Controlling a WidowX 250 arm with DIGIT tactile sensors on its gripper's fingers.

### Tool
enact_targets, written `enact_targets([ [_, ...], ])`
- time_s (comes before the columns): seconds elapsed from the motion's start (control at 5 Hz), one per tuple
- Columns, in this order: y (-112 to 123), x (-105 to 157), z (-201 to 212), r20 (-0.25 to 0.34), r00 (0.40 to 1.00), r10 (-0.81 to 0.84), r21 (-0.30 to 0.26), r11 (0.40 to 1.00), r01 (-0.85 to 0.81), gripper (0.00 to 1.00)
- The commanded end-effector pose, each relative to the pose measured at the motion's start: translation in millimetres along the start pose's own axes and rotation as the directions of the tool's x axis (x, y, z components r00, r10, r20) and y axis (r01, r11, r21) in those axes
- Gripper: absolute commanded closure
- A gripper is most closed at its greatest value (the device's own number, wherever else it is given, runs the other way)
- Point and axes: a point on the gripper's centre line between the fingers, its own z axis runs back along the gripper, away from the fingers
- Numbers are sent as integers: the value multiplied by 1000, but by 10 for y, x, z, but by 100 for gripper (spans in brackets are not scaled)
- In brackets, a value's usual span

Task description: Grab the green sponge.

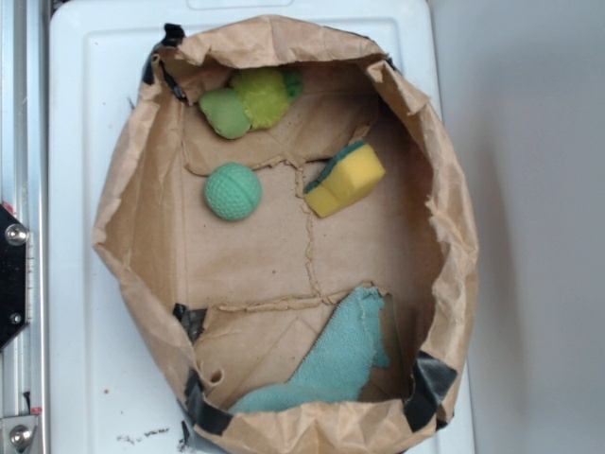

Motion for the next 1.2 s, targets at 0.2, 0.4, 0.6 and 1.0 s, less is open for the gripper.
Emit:
enact_targets([
  [0.2, 48, 375, -179, -15, 1000, 18, -13, 1000, -19, 0],
  [0.4, 172, 632, -348, 11, 1000, 10, -1, 1000, -10, 0],
  [0.6, 256, 834, -488, 1, 1000, -8, -10, 1000, 8, 0],
  [1.0, 516, 1285, -739, 48, 998, 30, -41, 999, -28, 0],
])
